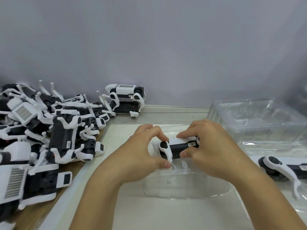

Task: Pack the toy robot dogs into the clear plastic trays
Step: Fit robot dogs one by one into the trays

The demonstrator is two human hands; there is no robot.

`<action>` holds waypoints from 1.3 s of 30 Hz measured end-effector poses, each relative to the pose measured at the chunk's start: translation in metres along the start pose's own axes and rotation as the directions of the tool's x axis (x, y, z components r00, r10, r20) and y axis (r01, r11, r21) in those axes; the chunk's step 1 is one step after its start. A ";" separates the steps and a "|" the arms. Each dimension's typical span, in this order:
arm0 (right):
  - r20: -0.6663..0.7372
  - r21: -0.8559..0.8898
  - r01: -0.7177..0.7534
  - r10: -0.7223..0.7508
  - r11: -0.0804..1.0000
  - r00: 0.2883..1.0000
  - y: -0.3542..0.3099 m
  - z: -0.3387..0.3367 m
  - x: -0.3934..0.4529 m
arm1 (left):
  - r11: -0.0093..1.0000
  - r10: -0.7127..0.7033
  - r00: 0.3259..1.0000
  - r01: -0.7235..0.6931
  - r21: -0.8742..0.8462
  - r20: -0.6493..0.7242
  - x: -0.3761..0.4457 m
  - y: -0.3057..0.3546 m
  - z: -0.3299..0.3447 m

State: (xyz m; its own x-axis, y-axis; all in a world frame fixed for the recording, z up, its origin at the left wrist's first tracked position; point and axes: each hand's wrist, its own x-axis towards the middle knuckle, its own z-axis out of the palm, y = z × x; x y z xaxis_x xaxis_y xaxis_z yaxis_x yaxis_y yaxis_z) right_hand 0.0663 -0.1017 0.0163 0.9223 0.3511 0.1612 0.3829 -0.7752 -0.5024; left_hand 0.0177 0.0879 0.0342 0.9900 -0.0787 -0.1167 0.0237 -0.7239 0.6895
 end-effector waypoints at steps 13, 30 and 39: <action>0.001 -0.016 0.018 -0.018 1.000 1.000 0.000 0.003 0.000 | 0.997 -0.073 0.976 0.064 -0.051 -0.203 0.011 0.006 0.019; -0.146 0.020 -0.048 0.051 0.999 0.988 0.012 -0.035 -0.005 | 0.998 -0.057 0.953 0.062 0.009 -0.299 0.016 0.003 0.028; -0.119 0.030 -0.133 0.136 0.991 0.984 0.004 -0.034 -0.007 | 0.999 -0.051 0.952 0.053 -0.001 -0.301 0.016 0.002 0.029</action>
State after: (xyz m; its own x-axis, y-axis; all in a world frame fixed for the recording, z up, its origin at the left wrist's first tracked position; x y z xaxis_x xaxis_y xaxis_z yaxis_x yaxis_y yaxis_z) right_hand 0.0634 -0.1248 0.0425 0.9653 0.1775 0.1915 0.2550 -0.7990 -0.5446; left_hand 0.0300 0.0655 0.0127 0.9834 0.1679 0.0687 0.0762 -0.7261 0.6834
